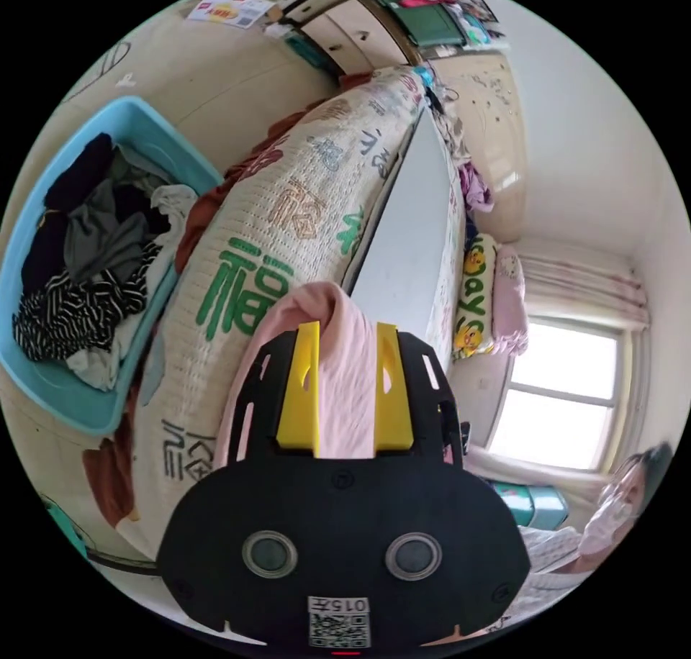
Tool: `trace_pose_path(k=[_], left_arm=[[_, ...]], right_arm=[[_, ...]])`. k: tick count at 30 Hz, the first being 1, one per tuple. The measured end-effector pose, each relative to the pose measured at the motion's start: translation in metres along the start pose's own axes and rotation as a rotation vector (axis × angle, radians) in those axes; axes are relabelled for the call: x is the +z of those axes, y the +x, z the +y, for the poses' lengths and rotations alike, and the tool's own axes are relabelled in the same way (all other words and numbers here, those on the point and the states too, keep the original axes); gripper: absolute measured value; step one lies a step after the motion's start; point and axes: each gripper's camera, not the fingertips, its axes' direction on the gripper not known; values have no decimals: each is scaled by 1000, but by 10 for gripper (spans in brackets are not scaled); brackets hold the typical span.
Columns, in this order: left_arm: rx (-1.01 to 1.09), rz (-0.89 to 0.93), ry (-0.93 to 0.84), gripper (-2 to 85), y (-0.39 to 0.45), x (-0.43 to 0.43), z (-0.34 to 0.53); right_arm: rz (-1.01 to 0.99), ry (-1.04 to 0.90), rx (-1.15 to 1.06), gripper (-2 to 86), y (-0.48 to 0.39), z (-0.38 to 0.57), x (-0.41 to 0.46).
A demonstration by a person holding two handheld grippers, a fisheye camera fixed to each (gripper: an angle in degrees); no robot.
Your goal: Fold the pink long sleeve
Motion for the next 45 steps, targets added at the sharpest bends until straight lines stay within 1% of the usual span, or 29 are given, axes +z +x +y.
trace_pose_path(k=[3,5,7,10,12,16,18,19,20,21,22,23,24,25,26,27,28,30,31,32,33,34,35,37,38,39,40,41,45], left_arm=[[10,-29,-71,87,14,36,-6],[16,-124,-103,59,28,50,-5],[52,-216,-88,29,53,54,-2],[128,-247,-48,19,85,54,1],[157,-312,-46,19,95,65,5],[108,-394,-62,28,98,95,24],[111,-398,-25,25,109,92,39],[127,-442,18,21,124,86,53],[147,-483,47,19,135,82,62],[236,-570,99,19,162,78,82],[359,-634,133,23,195,79,106],[429,-653,149,34,213,81,119],[580,-677,192,56,249,88,148],[712,-705,262,84,284,98,177],[763,-719,309,98,299,103,192],[839,-735,424,105,326,117,218],[885,-724,546,109,345,135,242],[960,-662,693,109,366,174,271],[1010,-611,619,106,381,208,277],[1018,-574,545,106,390,225,277],[1021,-493,389,106,406,261,276],[1028,-422,259,108,423,296,276],[1040,-389,203,109,431,313,278],[1098,-324,-36,122,460,387,286],[1110,-325,-104,126,467,406,288],[1122,-340,-217,132,477,442,292],[1137,-354,-304,135,484,475,298],[1143,-370,-334,136,486,491,300],[1213,-598,-530,141,492,587,321]], right_arm=[[-22,-34,12,125,2,-21,10],[-35,-69,25,90,1,-29,14],[67,-55,7,40,-6,-32,5],[120,-11,-79,29,-23,-39,-13],[188,-56,-112,28,-26,-45,-9],[163,-81,-89,37,-10,-38,-6],[102,-8,-119,30,-6,-12,-34],[110,24,-128,25,-5,-1,-45],[171,122,-157,15,-8,26,-73],[252,219,-194,8,-13,58,-102],[289,264,-205,7,-16,75,-117],[345,362,-219,4,-21,112,-149],[384,457,-207,5,-27,148,-181],[400,505,-200,5,-30,166,-198],[428,607,-205,8,-37,200,-230],[442,707,-221,13,-39,232,-253],[439,758,-218,17,-36,246,-261],[401,995,-275,48,-14,289,-270],[367,979,-277,50,-6,289,-270],[264,823,-244,53,12,278,-272],[168,658,-204,58,28,263,-272],[141,607,-195,61,34,258,-270],[124,567,-200,93,43,255,-265],[97,506,-189,131,60,254,-253],[58,405,-149,144,74,249,-239],[30,312,-112,147,89,247,-222],[18,278,-96,147,96,247,-213],[0,220,-67,145,108,249,-195],[-21,-51,2,129,134,253,-126]])
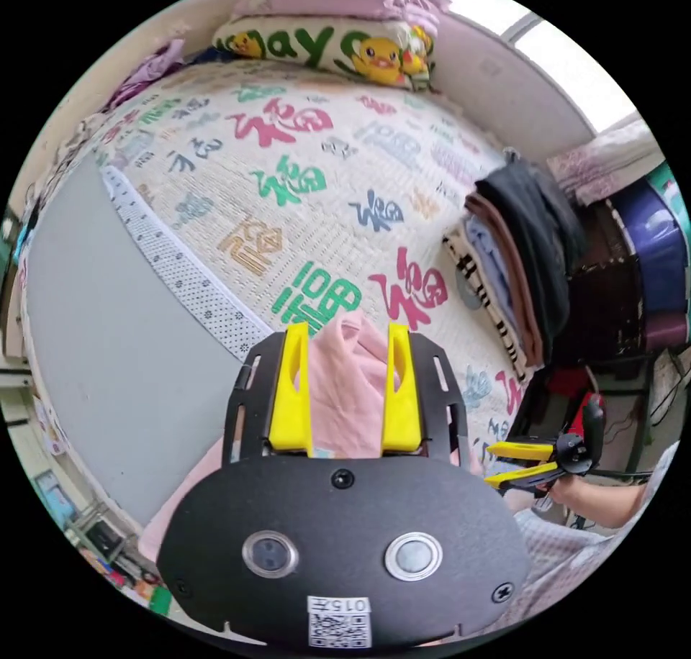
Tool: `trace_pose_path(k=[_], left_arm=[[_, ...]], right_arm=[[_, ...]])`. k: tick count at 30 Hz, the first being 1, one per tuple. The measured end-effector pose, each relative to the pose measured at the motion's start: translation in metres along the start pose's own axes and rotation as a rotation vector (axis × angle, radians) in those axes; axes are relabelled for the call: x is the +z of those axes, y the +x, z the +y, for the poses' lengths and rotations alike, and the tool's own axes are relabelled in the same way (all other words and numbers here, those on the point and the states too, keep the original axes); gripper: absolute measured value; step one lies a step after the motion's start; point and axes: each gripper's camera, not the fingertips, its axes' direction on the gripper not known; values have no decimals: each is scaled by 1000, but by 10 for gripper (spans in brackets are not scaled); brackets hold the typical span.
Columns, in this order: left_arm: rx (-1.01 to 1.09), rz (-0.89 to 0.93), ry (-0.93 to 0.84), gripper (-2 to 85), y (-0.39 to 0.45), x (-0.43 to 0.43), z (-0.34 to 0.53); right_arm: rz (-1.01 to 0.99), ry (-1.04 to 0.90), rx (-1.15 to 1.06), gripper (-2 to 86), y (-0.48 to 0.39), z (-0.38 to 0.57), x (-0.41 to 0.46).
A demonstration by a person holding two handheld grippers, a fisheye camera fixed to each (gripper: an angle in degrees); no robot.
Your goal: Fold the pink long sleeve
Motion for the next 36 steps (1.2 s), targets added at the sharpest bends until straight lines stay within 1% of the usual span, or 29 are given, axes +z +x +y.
trace_pose_path(k=[1,2,4,6,9,11,14,16,17,19,20,22,23,25,26,28,29,30,31,32,33,35,36], left_arm=[[32,-32,-77,134,8,17,-11],[41,-43,-117,127,11,25,-16],[59,-125,-208,87,18,44,-31],[84,-181,-248,67,20,52,-38],[63,-182,-280,33,16,54,-48],[34,-177,-227,21,13,43,-48],[-18,-159,-90,13,7,14,-38],[-62,-49,44,10,-5,-16,-29],[-74,-8,76,10,-9,-24,-28],[-104,154,202,9,-21,-55,-20],[-109,191,234,9,-24,-63,-17],[-113,324,358,9,-39,-95,2],[-114,353,385,9,-45,-103,9],[-138,444,456,8,-75,-128,45],[-149,459,467,8,-84,-132,56],[-201,466,502,8,-126,-144,110],[-223,459,507,9,-138,-145,125],[-289,454,514,9,-163,-145,158],[-353,451,512,9,-187,-142,192],[-385,441,511,9,-199,-139,210],[-453,410,511,9,-221,-132,246],[-516,356,522,10,-251,-115,300],[-642,356,494,11,-275,-96,335]], right_arm=[[-12,-26,13,124,2,0,6],[-34,-39,49,113,6,-1,11],[-44,-16,76,87,7,-5,5],[-8,-46,67,46,7,-15,-3],[-22,-30,28,27,0,-23,-24],[-3,1,21,22,-4,-23,-43],[-81,110,54,17,-8,-20,-91],[-48,167,33,16,-20,-17,-123],[-10,203,10,16,-31,-15,-145],[61,260,-20,15,-48,-12,-178],[101,303,-39,15,-61,-9,-201],[153,366,-81,15,-86,-3,-233],[175,402,-131,15,-108,2,-249],[173,408,-227,15,-146,8,-257],[155,376,-300,15,-174,10,-251],[117,286,-403,15,-217,9,-227],[95,225,-471,15,-244,9,-202],[65,149,-536,15,-269,6,-172],[47,107,-558,15,-280,4,-156],[18,30,-591,16,-299,0,-123],[-6,-53,-617,16,-314,-5,-88],[0,-148,-652,16,-332,-10,-38],[28,-211,-663,16,-341,-14,-7]])
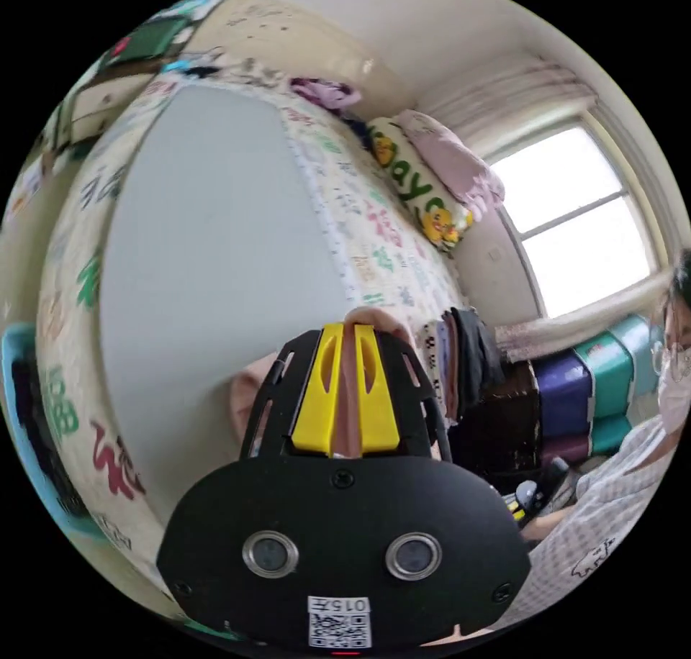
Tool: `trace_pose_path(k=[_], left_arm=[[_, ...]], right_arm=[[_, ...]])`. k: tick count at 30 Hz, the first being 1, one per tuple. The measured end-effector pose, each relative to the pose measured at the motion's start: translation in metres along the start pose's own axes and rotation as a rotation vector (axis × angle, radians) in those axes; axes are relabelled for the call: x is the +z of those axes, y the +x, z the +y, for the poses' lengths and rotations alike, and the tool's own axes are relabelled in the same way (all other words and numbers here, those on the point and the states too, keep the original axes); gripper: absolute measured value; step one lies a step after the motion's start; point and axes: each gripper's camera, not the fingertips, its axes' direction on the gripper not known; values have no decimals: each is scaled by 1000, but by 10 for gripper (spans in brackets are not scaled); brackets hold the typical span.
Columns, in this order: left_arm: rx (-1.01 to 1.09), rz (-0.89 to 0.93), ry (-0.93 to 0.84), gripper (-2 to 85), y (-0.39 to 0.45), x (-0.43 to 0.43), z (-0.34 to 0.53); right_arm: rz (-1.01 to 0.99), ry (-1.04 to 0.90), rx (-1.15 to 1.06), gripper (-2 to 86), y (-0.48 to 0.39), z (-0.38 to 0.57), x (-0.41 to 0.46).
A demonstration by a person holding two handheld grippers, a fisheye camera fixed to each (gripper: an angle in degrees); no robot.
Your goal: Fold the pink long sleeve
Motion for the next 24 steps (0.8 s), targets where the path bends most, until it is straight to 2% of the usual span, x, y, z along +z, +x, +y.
trace_pose_path(k=[2,4,5,6,9,13,19,22,24], left_arm=[[-245,-6,3,24,-60,-10,24],[-431,170,166,95,-108,-32,52],[-454,208,182,100,-114,-35,56],[-460,247,173,112,-121,-34,58],[-378,214,37,110,-115,-16,49],[-288,124,-82,27,-102,5,31],[-244,-33,-33,13,-105,-28,40],[-215,-156,-73,14,-110,-15,45],[-233,-173,-69,16,-109,-7,48]], right_arm=[[29,-84,-6,16,-5,-18,35],[55,-136,5,17,-8,-34,56],[69,-159,12,17,-9,-44,63],[74,-168,9,17,-11,-52,67],[81,-203,3,19,-13,-72,78],[115,-250,-27,21,-20,-94,93],[117,-347,-50,24,-18,-127,132],[144,-452,-64,30,-2,-144,180],[189,-521,-80,36,12,-154,217]])
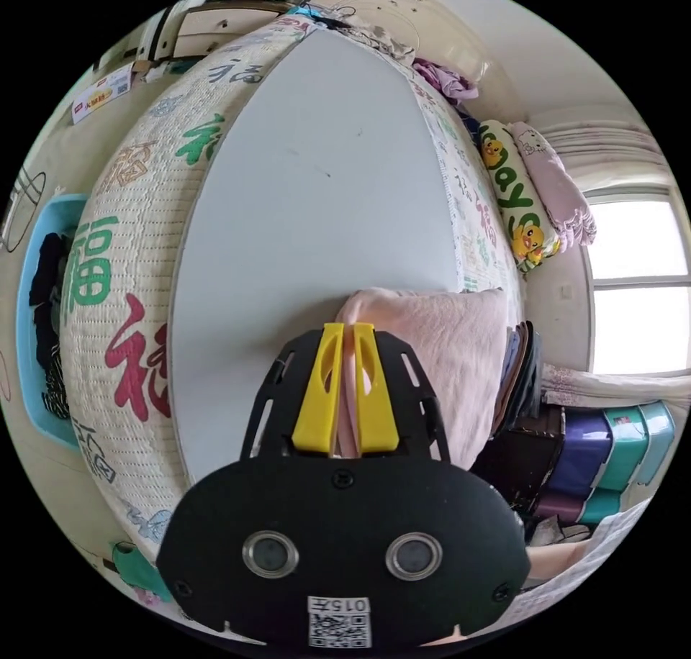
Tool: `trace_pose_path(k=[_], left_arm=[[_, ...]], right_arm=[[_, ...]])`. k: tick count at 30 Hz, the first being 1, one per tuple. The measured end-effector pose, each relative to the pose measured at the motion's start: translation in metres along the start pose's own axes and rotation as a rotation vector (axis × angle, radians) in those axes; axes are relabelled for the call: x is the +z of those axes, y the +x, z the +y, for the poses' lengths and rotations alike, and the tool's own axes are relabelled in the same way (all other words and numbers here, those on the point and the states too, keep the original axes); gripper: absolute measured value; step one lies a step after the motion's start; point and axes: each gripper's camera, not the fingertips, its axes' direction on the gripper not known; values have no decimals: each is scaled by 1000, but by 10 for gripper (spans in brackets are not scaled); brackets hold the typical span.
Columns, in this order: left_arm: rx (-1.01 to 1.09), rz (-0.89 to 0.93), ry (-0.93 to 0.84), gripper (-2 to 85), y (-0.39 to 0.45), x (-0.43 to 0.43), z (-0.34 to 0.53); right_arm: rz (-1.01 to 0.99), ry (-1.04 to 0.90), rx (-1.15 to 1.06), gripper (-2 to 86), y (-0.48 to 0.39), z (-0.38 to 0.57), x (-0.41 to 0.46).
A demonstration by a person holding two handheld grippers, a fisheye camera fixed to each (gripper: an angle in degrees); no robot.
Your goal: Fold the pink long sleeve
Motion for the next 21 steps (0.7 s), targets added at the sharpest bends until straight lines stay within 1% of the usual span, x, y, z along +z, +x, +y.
trace_pose_path(k=[2,6,7,10,11,13,15,16,17,18,19,21], left_arm=[[-15,-24,9,23,4,3,3],[17,-104,36,67,9,-1,12],[-10,-77,40,81,5,-6,14],[-104,-18,55,102,-8,-19,24],[-112,-13,63,104,-9,-22,28],[-129,27,80,123,-12,-26,41],[-130,83,79,149,-13,-23,48],[-130,101,82,167,-13,-18,53],[-128,100,89,170,-13,-16,55],[-117,92,108,176,-15,-13,59],[-109,95,133,178,-16,-11,63],[-97,146,170,180,-19,-9,67]], right_arm=[[-12,-28,-3,42,6,-15,10],[-50,-43,-63,76,12,-21,20],[-66,-37,-81,76,13,-18,17],[-218,77,-172,80,29,5,-17],[-268,143,-183,85,46,15,-37],[-260,272,-162,95,85,27,-72],[-175,482,-22,110,164,38,-116],[-168,535,8,118,187,39,-124],[-163,616,67,136,230,39,-134],[-161,654,121,158,269,32,-136],[-149,659,141,169,285,27,-135],[-79,626,153,199,329,-4,-120]])
